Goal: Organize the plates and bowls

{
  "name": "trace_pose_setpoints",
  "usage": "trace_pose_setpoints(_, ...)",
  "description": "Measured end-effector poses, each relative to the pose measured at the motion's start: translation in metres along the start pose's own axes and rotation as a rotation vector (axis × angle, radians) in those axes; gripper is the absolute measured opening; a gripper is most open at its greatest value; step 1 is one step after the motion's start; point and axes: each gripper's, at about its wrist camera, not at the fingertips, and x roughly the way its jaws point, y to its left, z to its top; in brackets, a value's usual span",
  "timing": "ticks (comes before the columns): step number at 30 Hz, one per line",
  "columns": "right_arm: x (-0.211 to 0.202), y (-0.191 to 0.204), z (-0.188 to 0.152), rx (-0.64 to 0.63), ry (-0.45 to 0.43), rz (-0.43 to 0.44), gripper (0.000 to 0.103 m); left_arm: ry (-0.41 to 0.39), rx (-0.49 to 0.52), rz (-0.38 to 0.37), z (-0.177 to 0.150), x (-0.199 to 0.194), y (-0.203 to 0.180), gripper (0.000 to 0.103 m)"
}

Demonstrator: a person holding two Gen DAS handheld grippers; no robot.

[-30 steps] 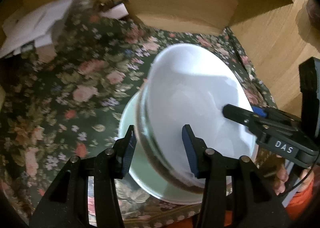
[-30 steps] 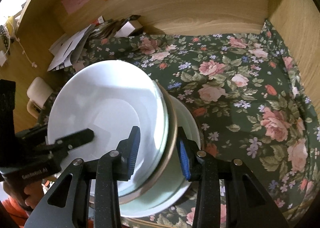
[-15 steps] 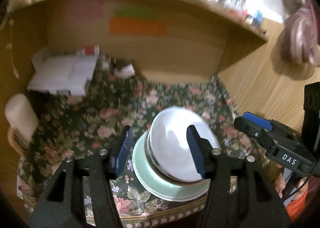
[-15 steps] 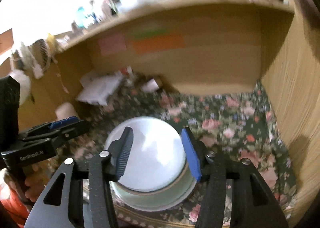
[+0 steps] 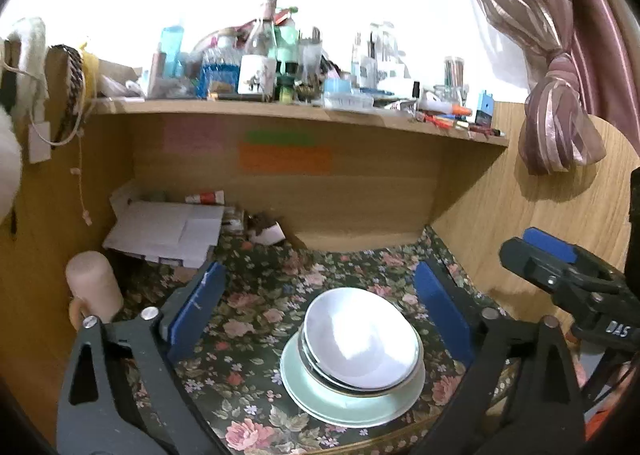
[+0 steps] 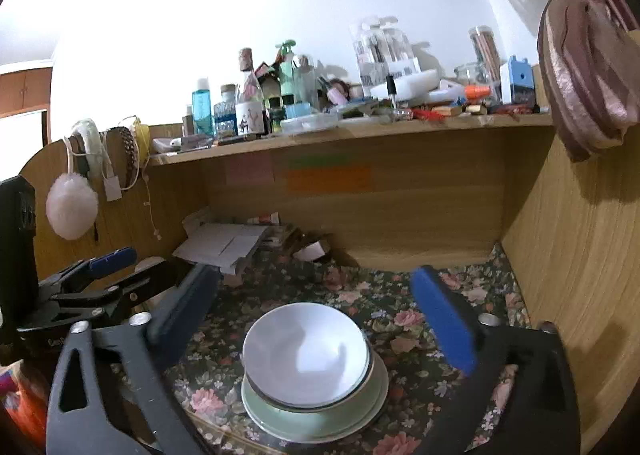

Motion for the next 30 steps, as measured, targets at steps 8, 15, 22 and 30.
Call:
trace_pose_setpoints(8, -0.0053, 0.0011, -0.003, -0.001, 0.001, 0.001, 0.103, -0.033, 0.01, 0.022, -0.0042, -0.007, -0.0005, 0.102)
trace_pose_setpoints(15, -0.0037, -0.0002, -0.0038, 0.006, 0.006, 0.014, 0.103, -0.04, 0.016, 0.025, -0.0064, -0.0084, -0.001, 0.103)
trace_pose_setpoints(22, -0.002, 0.0009, -0.0037, 0.008, 0.011, 0.023, 0.103, -0.042, 0.023, 0.024, -0.007, -0.0084, -0.0029, 0.103)
trace_pose_setpoints(30, -0.0006, -0.0013, -0.0036, 0.006, 0.012, 0.028, 0.103, -0.041, 0.026, 0.021, -0.0069, -0.0086, -0.0049, 0.103)
